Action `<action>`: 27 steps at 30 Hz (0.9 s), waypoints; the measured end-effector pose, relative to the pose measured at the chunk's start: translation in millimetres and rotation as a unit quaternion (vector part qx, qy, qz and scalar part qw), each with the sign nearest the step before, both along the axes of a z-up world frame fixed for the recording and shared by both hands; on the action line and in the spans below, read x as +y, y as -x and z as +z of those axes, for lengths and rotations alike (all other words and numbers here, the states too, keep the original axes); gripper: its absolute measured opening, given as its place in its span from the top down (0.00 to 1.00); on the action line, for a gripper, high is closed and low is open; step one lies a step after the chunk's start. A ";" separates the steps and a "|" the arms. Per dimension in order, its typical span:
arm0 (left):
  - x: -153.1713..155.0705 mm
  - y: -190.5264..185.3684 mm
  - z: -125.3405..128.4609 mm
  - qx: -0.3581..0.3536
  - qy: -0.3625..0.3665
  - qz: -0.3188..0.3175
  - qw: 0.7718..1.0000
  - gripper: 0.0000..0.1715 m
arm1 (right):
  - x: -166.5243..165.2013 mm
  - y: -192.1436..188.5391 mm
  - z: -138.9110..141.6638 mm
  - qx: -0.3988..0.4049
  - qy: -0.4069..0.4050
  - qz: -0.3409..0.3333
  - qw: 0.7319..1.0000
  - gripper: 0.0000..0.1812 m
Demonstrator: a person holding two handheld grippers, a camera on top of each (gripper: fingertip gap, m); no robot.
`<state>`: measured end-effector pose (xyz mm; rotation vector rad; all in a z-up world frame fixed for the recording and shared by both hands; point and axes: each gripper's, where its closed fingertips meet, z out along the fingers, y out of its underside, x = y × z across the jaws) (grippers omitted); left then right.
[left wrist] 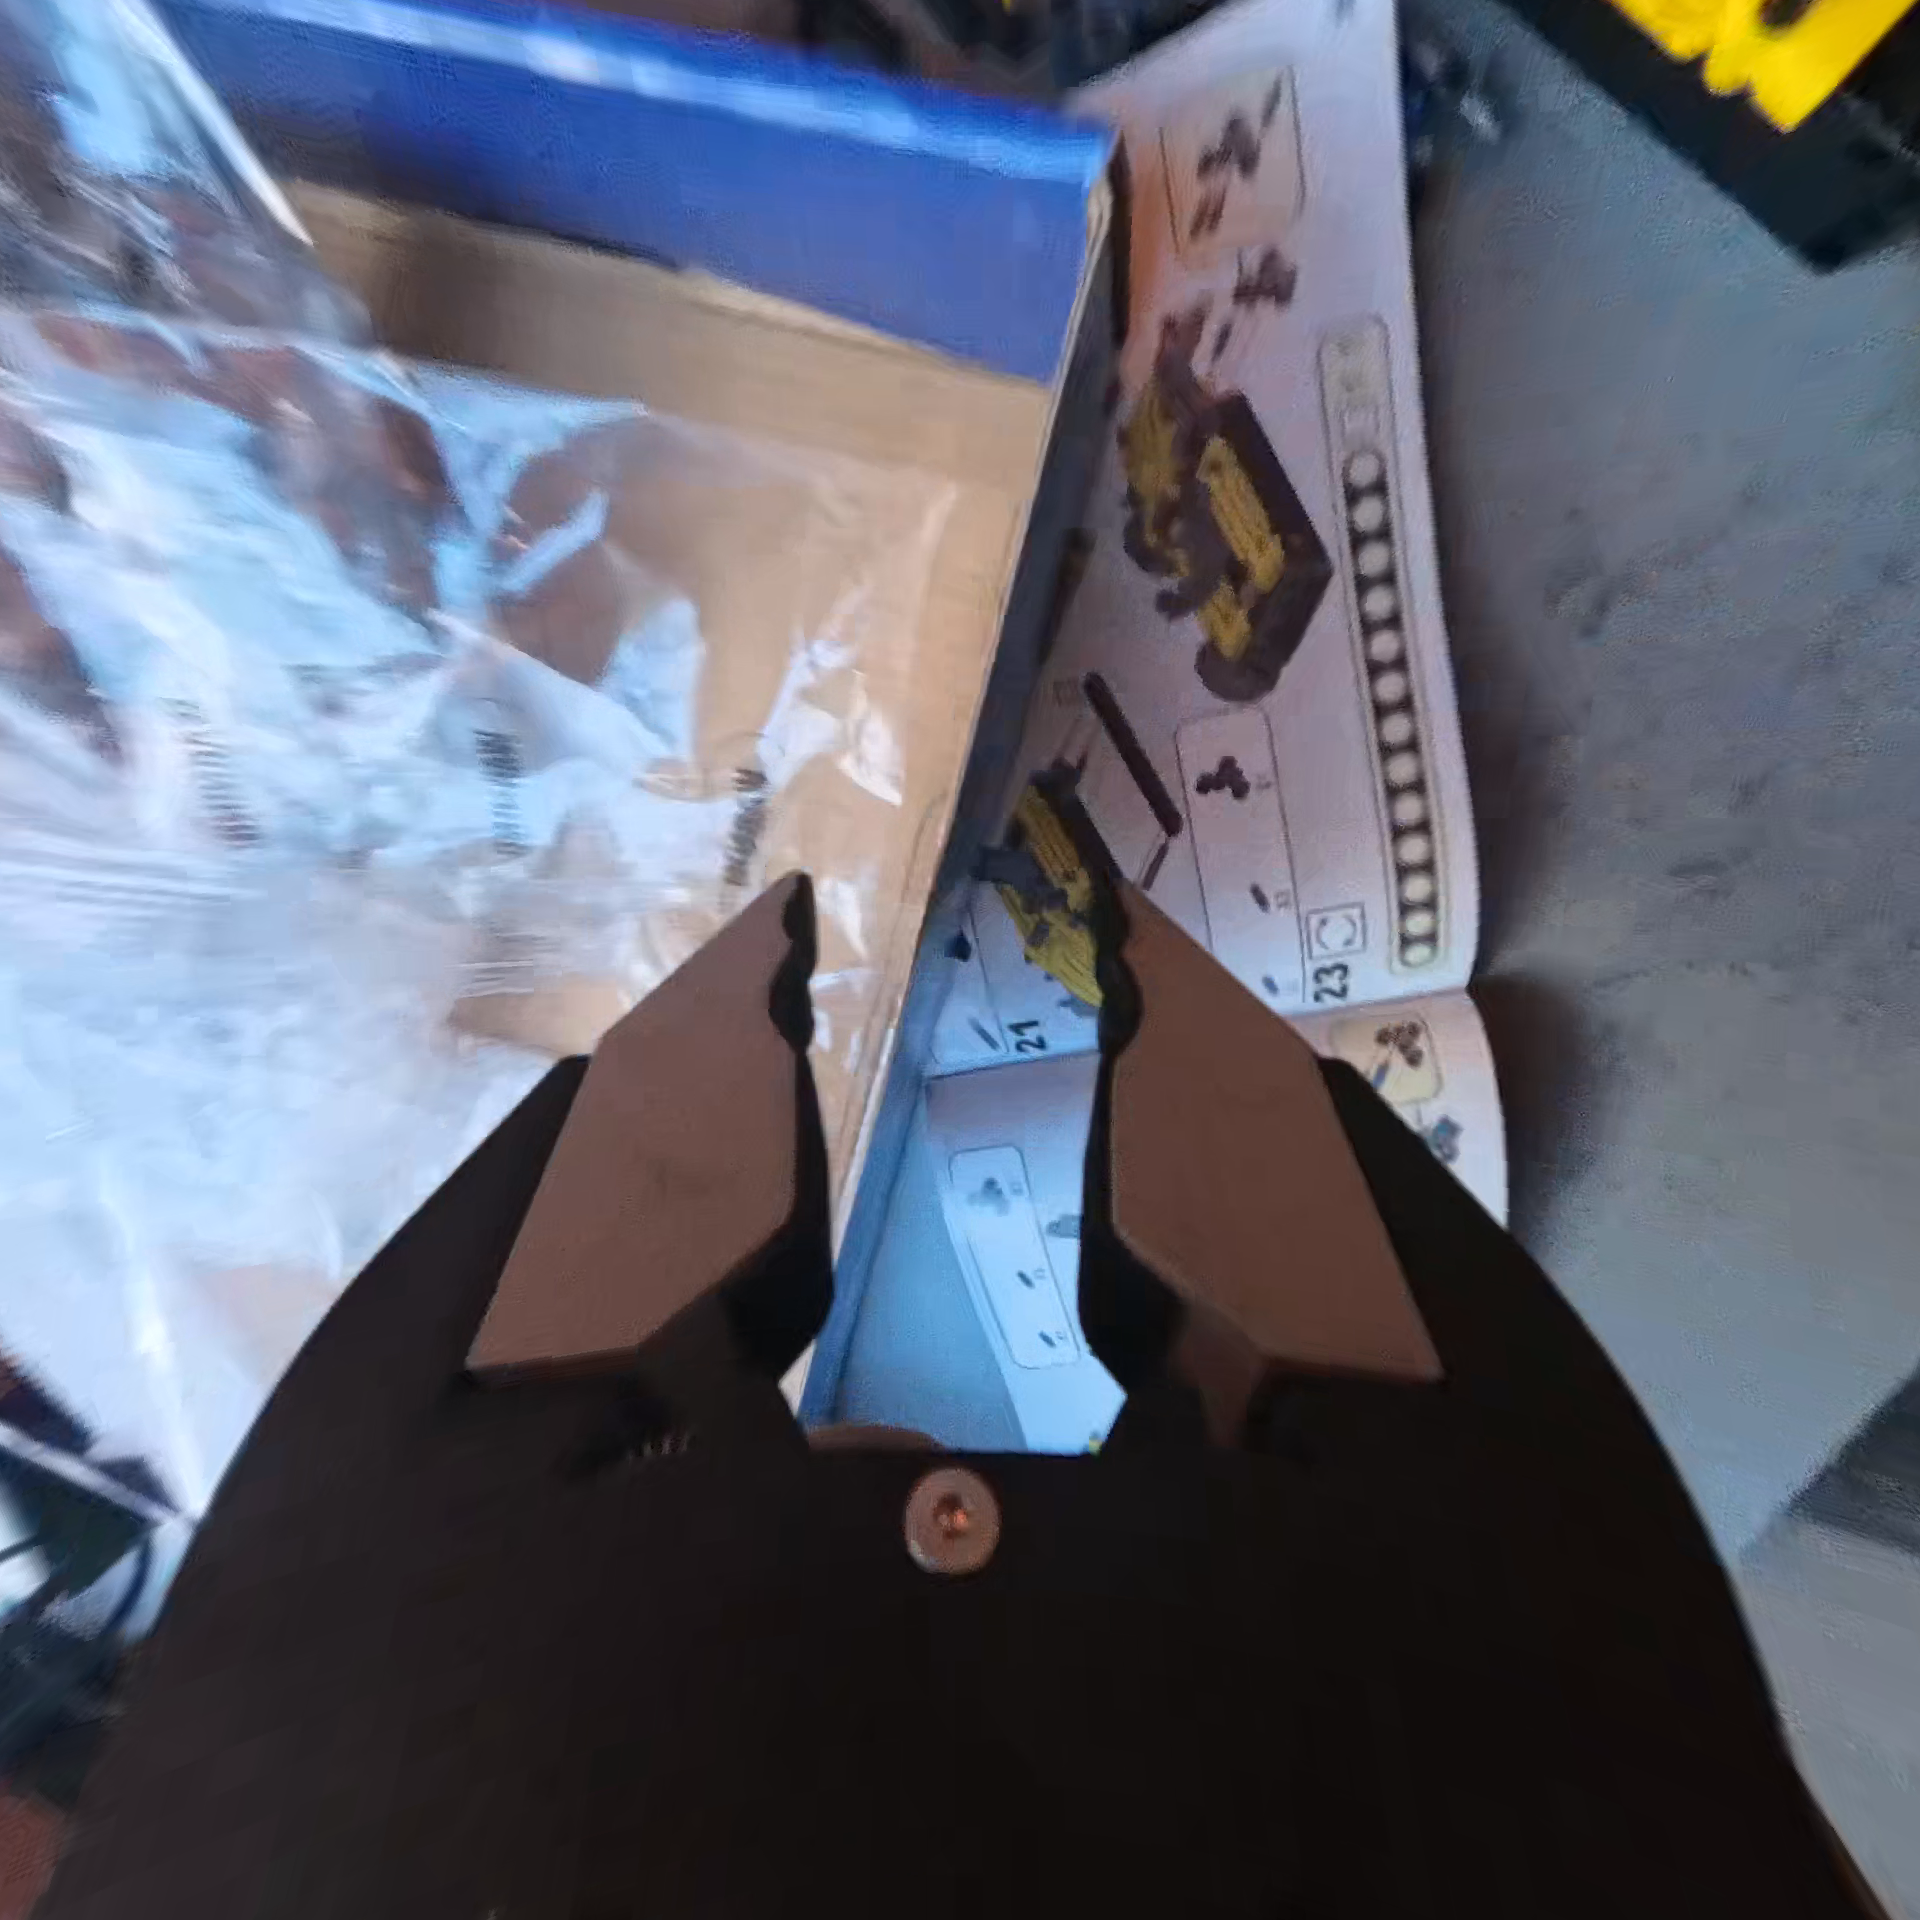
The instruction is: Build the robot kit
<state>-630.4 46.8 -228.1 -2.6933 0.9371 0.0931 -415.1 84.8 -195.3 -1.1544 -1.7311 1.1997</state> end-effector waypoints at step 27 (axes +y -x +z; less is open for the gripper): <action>-43.0 36.9 17.2 -0.034 -0.096 0.095 0.990 0.96 | -11.0 0.7 -10.8 -0.022 -0.031 0.027 0.999 0.75</action>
